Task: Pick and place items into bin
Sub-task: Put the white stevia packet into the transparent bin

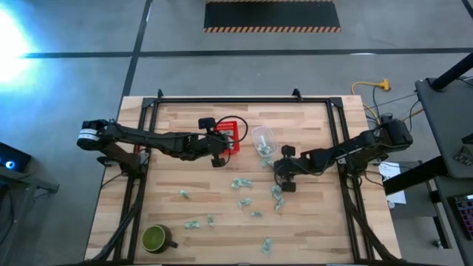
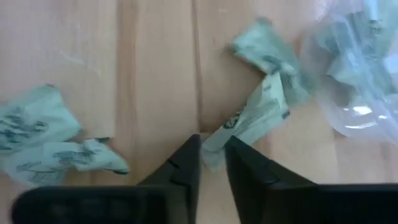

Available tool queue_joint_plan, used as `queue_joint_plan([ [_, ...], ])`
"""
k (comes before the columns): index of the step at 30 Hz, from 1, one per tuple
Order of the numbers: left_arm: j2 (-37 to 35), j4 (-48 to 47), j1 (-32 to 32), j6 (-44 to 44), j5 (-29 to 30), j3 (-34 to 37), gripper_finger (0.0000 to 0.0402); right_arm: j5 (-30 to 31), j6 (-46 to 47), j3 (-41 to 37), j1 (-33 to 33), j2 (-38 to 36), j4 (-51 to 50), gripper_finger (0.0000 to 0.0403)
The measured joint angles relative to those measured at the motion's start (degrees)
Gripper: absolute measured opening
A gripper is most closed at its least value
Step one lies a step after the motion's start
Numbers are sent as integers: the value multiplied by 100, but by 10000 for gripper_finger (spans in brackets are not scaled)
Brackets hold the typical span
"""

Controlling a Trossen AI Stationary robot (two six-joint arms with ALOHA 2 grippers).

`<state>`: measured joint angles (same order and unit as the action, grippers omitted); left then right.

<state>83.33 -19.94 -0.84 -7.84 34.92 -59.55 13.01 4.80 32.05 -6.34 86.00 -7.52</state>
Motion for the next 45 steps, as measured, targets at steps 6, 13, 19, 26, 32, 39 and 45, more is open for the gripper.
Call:
queue_joint_plan([
  [6, 0, 0, 0, 0, 0, 0, 70, 90, -53, -4, 4, 0, 4, 10],
  [13, 0, 0, 0, 0, 0, 9, 70, 68, -88, -4, -21, -84, -21, 8],
  [19, 0, 0, 0, 0, 0, 11, 70, 62, -217, -4, -180, -301, -176, 8],
  [26, 0, 2, 0, 0, -2, 13, 70, 114, -376, -4, -418, -796, -261, 8],
  [32, 0, 3, 0, 2, -2, 16, 70, 710, -556, -4, -576, -1363, -257, 8],
  [39, 0, 4, 0, 2, -2, 17, 70, 1658, -1025, 2, -331, -1780, -242, 8],
  [45, 0, 6, 0, 2, -2, 17, 70, 1438, -1370, 27, 336, -1752, 112, 8],
])
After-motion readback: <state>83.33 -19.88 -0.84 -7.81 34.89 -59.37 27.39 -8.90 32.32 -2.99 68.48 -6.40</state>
